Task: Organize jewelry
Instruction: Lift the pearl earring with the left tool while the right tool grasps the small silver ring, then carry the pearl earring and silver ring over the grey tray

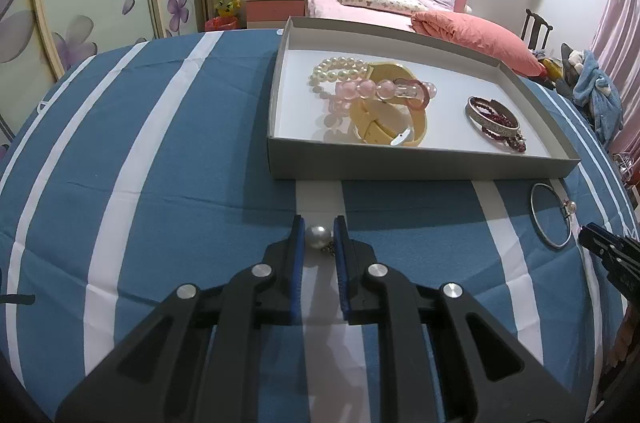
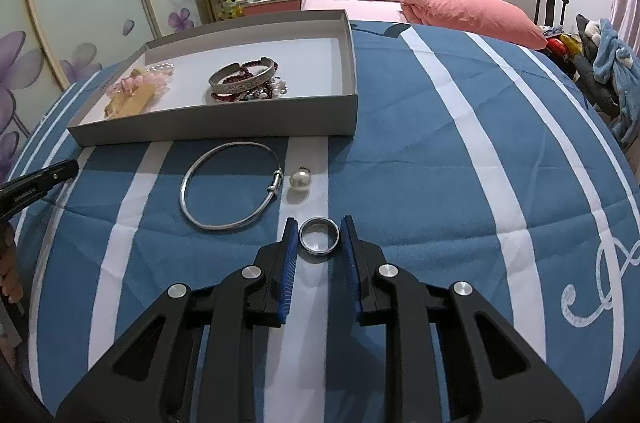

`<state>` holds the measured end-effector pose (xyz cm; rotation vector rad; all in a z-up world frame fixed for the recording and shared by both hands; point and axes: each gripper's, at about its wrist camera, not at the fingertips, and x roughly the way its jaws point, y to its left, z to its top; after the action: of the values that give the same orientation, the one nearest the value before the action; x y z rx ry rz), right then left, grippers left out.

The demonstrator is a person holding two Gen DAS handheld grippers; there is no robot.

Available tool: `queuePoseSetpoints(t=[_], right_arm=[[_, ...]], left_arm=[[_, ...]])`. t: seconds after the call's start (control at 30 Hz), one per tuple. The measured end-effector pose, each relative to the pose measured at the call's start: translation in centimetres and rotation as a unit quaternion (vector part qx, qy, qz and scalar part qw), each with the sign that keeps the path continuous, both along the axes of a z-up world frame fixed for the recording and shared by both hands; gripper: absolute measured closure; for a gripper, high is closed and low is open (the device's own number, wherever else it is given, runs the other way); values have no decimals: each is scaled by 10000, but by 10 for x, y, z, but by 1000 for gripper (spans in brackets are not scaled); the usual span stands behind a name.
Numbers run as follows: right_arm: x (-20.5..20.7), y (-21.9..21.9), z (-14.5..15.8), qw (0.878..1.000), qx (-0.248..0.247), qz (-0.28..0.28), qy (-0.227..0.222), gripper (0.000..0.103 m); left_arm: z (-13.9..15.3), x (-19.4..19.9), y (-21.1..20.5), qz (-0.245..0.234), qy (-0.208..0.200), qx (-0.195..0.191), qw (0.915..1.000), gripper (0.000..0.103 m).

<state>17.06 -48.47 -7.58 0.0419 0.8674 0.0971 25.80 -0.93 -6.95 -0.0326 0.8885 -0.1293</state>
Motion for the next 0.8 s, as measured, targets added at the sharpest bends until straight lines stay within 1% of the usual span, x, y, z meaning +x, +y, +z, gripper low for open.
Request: queuePoseSetpoints(t=[0.1, 0.23, 0.33, 0.53, 0.8], right_arm=[[-7, 1, 8, 9997, 119, 48, -193, 80], [-21, 9, 30, 9967, 267, 142, -752, 80], [-27, 18, 44, 9934, 299, 215, -1090, 80], [-32, 30, 60, 9878, 323, 360, -1481, 80], [-34, 39, 77, 9772, 450, 375, -2039, 80]], left_arm=[[2, -4, 2, 12, -42, -16, 10000, 88], [9, -13, 4, 40, -188, -26, 9998, 88], [19, -24, 7, 73, -378, -63, 9992, 88], [40, -39, 7, 60, -754, -17, 9971, 88], [69, -50, -1, 61, -1309, -11, 9914, 88]])
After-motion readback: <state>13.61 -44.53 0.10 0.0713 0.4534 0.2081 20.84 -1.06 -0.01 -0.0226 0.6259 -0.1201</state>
